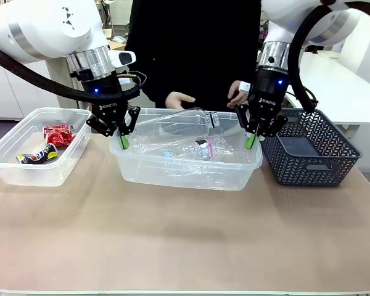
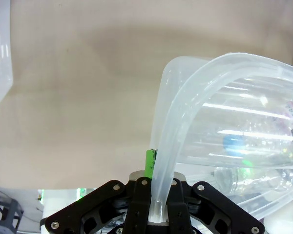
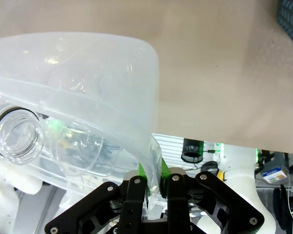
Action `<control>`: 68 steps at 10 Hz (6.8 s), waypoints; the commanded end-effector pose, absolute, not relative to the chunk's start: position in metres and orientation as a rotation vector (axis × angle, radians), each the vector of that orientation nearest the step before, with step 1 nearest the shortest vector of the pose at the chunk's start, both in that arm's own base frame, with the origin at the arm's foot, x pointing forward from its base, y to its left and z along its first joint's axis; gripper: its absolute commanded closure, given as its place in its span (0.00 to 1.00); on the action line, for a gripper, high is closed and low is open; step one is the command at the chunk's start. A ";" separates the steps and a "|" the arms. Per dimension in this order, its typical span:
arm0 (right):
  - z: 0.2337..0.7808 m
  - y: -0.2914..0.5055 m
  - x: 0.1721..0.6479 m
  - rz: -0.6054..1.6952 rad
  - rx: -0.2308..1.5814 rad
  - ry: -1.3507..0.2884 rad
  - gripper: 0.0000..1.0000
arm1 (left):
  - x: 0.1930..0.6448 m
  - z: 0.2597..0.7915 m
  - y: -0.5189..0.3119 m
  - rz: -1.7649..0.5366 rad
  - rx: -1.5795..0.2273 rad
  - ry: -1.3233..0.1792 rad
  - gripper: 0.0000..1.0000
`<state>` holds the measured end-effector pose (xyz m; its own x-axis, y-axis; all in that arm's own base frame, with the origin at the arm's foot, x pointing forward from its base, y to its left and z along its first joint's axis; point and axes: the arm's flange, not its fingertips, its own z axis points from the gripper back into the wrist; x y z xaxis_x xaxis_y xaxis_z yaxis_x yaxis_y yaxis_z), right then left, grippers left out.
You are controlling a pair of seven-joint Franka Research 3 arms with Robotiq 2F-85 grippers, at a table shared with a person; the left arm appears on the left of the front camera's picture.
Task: Sort the waste into each basket.
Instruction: Offer the picked Organizing box to the human, then release the Organizing box you were holding.
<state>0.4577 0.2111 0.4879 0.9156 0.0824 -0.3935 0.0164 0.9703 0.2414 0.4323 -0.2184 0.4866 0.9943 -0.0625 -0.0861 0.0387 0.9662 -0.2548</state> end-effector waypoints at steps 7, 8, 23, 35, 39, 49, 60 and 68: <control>0.541 0.222 0.556 0.126 0.178 0.415 0.94 | 0.512 0.528 -0.217 0.011 -0.165 -0.123 0.97; 0.537 0.220 0.581 0.114 0.175 0.438 0.94 | 0.530 0.529 -0.214 0.018 -0.176 -0.169 0.97; 0.497 0.215 0.614 0.084 0.217 0.421 0.94 | 0.556 0.502 -0.219 -0.039 -0.216 -0.113 0.97; 0.497 0.208 0.619 0.065 0.214 0.400 0.00 | 0.550 0.509 -0.225 -0.052 -0.213 -0.096 0.08; 0.497 0.208 0.619 0.065 0.214 0.400 0.00 | 0.550 0.509 -0.225 -0.052 -0.213 -0.096 0.08; 0.589 0.084 0.407 0.223 0.834 0.280 0.00 | 0.377 0.629 -0.138 -0.192 -0.728 -0.303 0.08; 0.586 -0.008 0.329 0.082 1.308 0.093 0.00 | 0.346 0.578 -0.051 0.005 -1.196 -0.375 0.08; 0.586 -0.008 0.329 0.082 1.308 0.093 0.00 | 0.346 0.578 -0.051 0.005 -1.196 -0.375 0.08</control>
